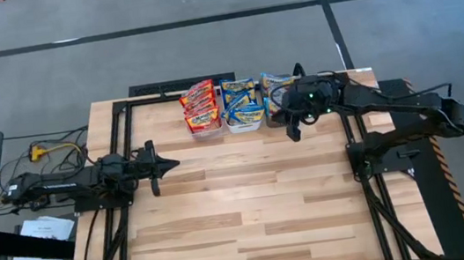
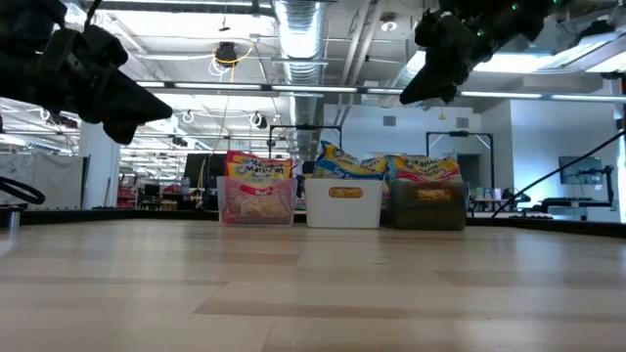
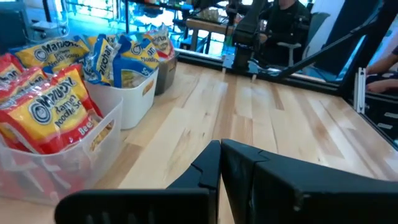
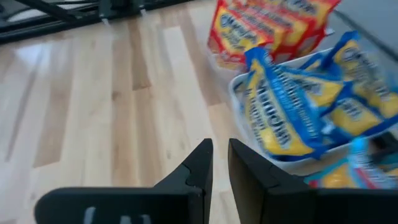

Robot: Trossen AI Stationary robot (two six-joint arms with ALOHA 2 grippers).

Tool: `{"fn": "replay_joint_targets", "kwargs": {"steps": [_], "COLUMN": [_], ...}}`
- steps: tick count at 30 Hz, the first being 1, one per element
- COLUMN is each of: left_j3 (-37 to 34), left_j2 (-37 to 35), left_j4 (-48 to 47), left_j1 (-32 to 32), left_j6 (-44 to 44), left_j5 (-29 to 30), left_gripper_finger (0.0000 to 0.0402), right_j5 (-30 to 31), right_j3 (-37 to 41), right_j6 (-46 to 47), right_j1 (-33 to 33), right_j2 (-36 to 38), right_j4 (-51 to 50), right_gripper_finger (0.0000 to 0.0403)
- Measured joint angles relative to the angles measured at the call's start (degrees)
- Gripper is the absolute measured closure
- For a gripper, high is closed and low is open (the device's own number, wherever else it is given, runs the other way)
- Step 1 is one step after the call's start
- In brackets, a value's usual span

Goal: Sort Maruchan noodles
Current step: Return to Home Position

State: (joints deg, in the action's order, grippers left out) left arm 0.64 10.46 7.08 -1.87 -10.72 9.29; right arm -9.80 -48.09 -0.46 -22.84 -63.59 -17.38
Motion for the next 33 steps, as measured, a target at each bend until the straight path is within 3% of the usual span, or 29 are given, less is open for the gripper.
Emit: {"fn": "replay_joint_targets", "kwargs": {"steps": [15,20,28,33], "left_j3": [-0.1,-0.1,-0.1,-0.1], "left_j2": [-2.3,-2.2,-2.2,-2.2], "left_j4": [-3.6,-4.0,-4.0,-4.0], "left_j1": [0.0,0.0,0.0,0.0], "left_j6": [0.3,6.9,9.4,9.4], "left_j5": [0.3,0.1,0.1,0.2], "left_gripper_finger": [0.0401,0.0401,0.0401,0.0401], "right_j5": [-2.5,-2.5,-5.9,-6.5], "right_j3": [15.4,21.5,34.0,39.1], "right_j6": [4.1,6.4,11.4,13.7], "right_j1": [3.8,4.6,5.8,6.4], "right_j2": [0.0,0.2,7.0,14.0], "right_j4": [19.3,24.1,36.3,37.8], "right_gripper_finger": [0.0328,0.0328,0.0328,0.0328]}}
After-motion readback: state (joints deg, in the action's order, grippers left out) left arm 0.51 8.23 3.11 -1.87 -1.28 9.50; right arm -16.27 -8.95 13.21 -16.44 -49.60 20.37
